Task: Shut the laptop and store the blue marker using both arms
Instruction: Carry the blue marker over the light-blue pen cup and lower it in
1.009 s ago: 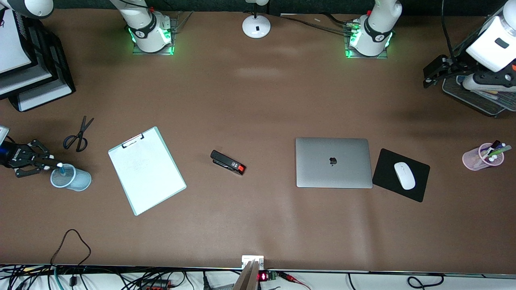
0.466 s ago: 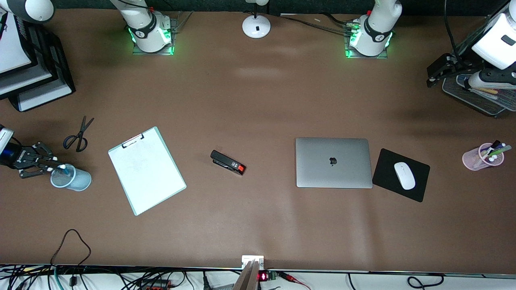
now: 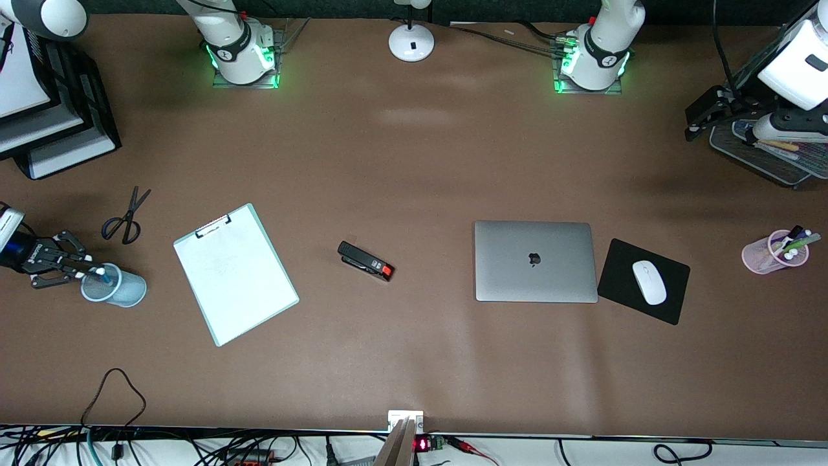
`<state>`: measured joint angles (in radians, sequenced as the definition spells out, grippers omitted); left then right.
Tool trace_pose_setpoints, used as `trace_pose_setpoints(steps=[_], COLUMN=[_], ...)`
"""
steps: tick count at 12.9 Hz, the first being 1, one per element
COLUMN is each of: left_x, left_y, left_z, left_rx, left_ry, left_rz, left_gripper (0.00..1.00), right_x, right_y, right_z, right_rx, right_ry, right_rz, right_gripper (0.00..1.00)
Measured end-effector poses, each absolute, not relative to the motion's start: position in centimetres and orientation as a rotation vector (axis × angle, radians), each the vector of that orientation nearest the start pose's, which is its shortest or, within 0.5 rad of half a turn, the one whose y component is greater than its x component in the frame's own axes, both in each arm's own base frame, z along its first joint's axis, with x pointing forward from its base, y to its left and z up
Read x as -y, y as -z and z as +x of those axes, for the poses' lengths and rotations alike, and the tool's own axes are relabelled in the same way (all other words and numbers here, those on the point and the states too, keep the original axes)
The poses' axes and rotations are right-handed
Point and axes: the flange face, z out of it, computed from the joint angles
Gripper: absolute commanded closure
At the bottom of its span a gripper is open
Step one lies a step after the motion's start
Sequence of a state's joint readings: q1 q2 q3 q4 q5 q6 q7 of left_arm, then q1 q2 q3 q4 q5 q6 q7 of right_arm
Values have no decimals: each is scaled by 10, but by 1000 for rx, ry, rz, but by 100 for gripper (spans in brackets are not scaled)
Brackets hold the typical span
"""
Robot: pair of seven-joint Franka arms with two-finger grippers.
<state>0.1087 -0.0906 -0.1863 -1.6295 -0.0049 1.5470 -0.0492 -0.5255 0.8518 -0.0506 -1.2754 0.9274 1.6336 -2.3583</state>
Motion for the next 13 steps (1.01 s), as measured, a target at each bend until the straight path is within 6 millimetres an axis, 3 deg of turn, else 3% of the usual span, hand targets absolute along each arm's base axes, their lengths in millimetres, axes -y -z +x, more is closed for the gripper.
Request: trace_pose_setpoints(steps=[6,7,9,10,13], left_x=[45,45,45,45,46], left_y=[-637,-636,-635,-633,-632], left_z=[527,527,529,529,531], left_rx=[-42,-42,-42,-42,-45], left_ry=[26,28,40,39,48], left_rz=[-3132,-3132,-3132,-3132,-3133], left_gripper=[0,0,0,0,0], right_x=[311,311,311,311,313], right_y=[-228,-228,-227,-228,-226], right_z=[642,642,642,642,641], right_rx=[1599,1598,1597,1596,1588], right_ry=[1048,1049,1049,1049,1048], right_rz=[-1770,-1770,-1771,-1771,-1775], right_gripper=[96,84,31,0,0])
